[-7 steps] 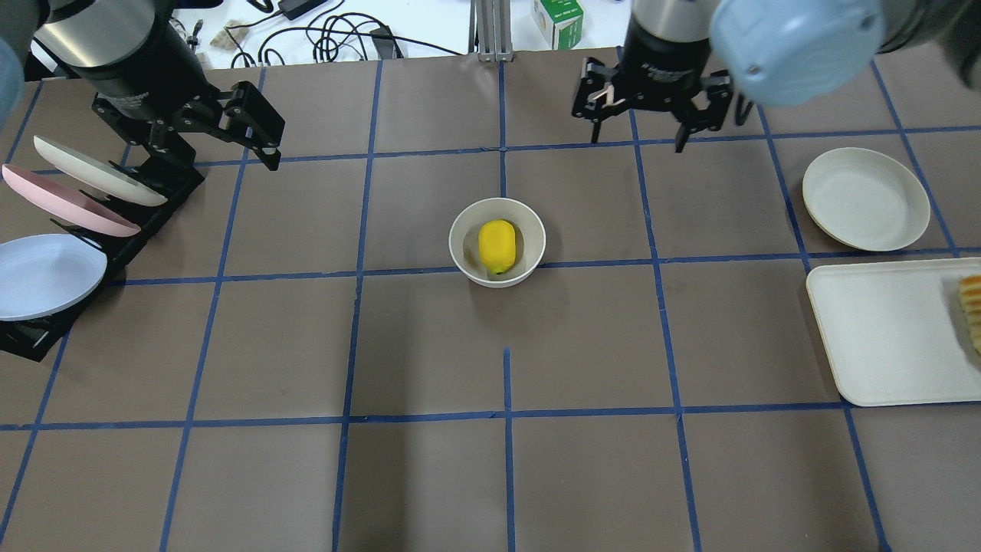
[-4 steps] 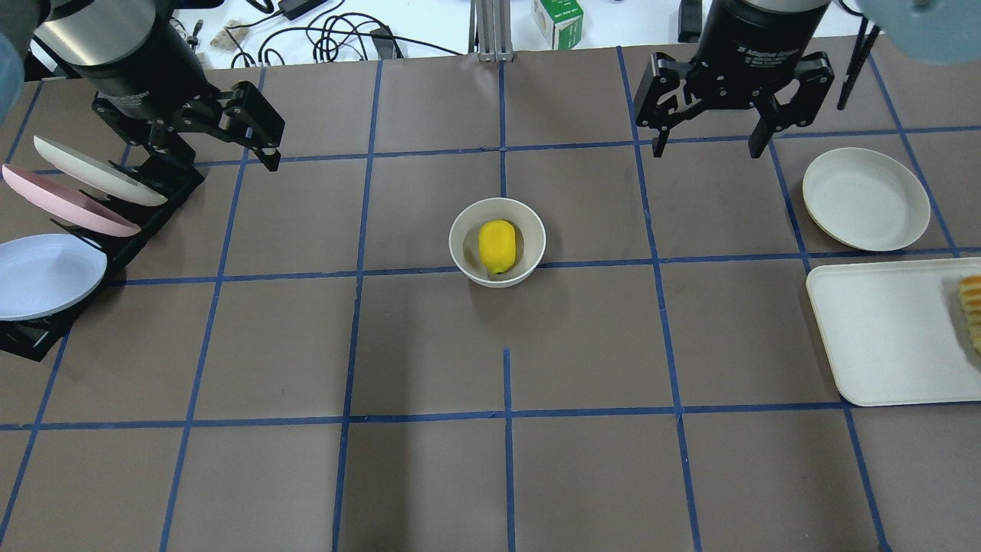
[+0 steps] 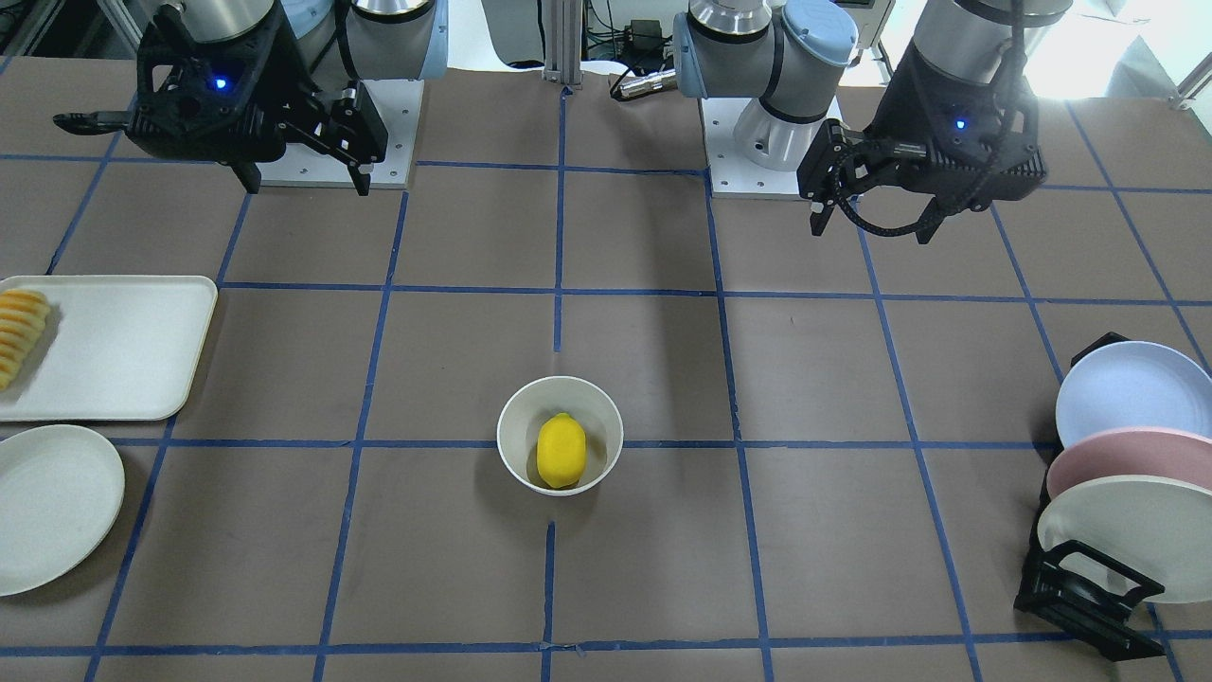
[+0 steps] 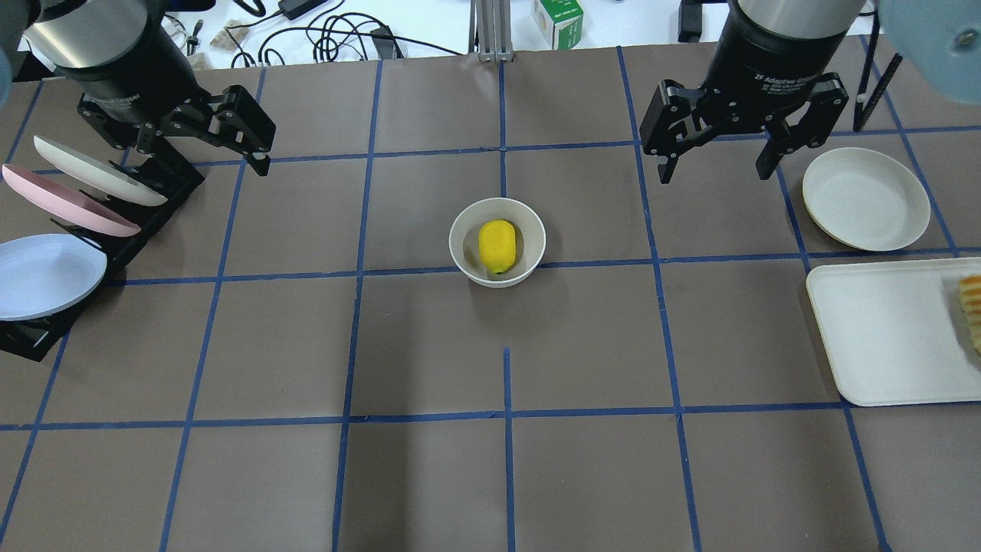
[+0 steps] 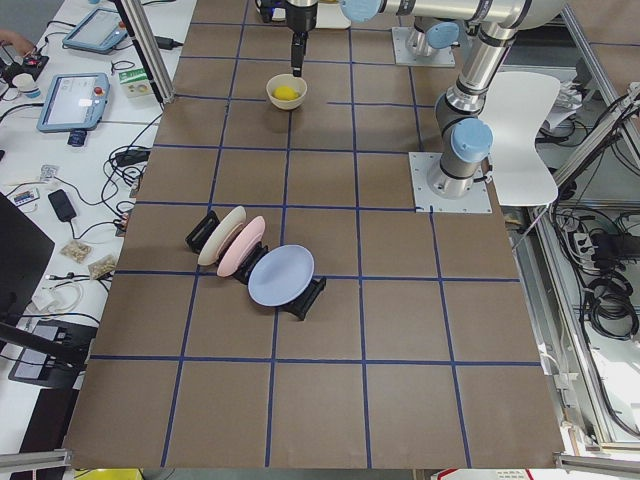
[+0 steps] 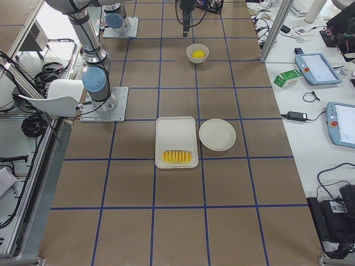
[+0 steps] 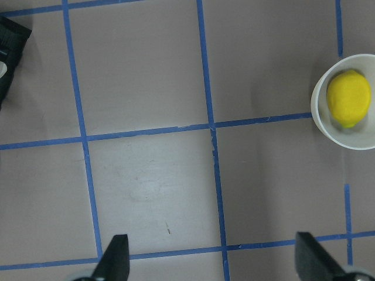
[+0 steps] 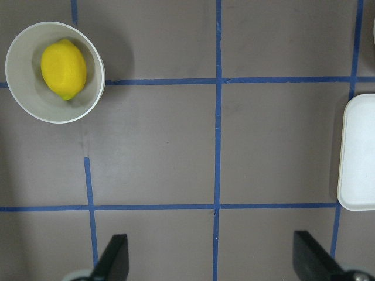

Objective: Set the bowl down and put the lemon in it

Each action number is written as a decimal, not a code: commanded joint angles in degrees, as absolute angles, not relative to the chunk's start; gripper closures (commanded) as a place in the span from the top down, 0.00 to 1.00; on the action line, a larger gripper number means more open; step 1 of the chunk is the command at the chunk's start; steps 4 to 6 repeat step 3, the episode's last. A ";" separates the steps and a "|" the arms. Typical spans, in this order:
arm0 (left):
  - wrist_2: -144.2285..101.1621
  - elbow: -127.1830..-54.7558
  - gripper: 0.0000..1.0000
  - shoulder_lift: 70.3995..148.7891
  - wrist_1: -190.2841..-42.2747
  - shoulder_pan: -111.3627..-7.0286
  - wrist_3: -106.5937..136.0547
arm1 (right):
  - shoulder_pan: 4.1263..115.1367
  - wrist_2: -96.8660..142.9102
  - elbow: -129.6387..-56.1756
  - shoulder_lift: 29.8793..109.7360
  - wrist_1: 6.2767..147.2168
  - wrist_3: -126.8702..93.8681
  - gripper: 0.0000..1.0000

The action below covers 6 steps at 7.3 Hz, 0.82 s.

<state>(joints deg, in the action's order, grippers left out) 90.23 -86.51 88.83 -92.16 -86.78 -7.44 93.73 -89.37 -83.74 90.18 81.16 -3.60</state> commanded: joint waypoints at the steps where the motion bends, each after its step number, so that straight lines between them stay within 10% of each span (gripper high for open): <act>1: 89.65 -86.31 1.00 88.68 -92.55 -86.57 -6.77 | 93.34 -89.56 -84.46 90.17 84.46 1.10 1.00; 6: 89.82 -86.31 1.00 88.59 -92.81 -86.57 -3.17 | 93.43 -89.56 -84.46 90.18 84.64 1.23 1.00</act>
